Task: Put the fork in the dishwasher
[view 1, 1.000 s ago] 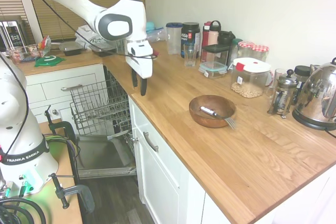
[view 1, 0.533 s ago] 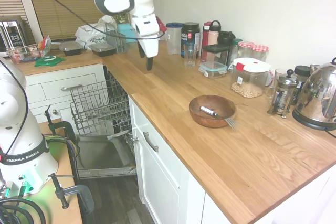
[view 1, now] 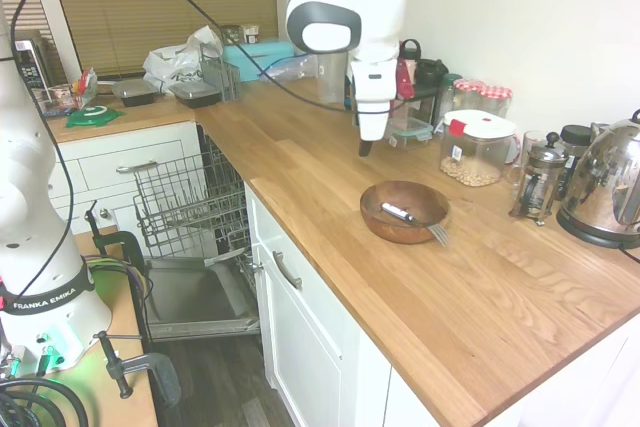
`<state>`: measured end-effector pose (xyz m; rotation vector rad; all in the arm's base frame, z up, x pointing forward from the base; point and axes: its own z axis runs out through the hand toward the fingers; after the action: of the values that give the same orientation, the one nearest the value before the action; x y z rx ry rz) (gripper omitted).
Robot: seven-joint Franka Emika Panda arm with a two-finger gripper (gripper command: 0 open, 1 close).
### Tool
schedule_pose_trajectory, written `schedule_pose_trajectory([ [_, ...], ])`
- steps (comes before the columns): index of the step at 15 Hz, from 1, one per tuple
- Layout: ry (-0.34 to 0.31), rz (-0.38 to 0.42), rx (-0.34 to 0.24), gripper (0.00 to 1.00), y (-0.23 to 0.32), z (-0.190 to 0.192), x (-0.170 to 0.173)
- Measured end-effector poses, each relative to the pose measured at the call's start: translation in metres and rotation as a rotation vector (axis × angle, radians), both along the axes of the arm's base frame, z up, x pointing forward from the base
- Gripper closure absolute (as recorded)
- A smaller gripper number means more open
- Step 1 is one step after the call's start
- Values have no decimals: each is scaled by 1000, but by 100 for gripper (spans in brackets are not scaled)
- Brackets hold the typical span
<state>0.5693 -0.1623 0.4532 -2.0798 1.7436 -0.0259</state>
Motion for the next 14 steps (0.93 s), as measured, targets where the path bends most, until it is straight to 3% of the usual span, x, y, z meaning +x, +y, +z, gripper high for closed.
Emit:
schedule_pose_trajectory([
  [4,39,-166,-9,0,-43,-23,14],
  [10,135,-271,-47,0,-72,-69,21],
  [11,143,-288,-60,100,-72,-69,22],
  [14,181,-316,-78,100,-73,-81,22],
])
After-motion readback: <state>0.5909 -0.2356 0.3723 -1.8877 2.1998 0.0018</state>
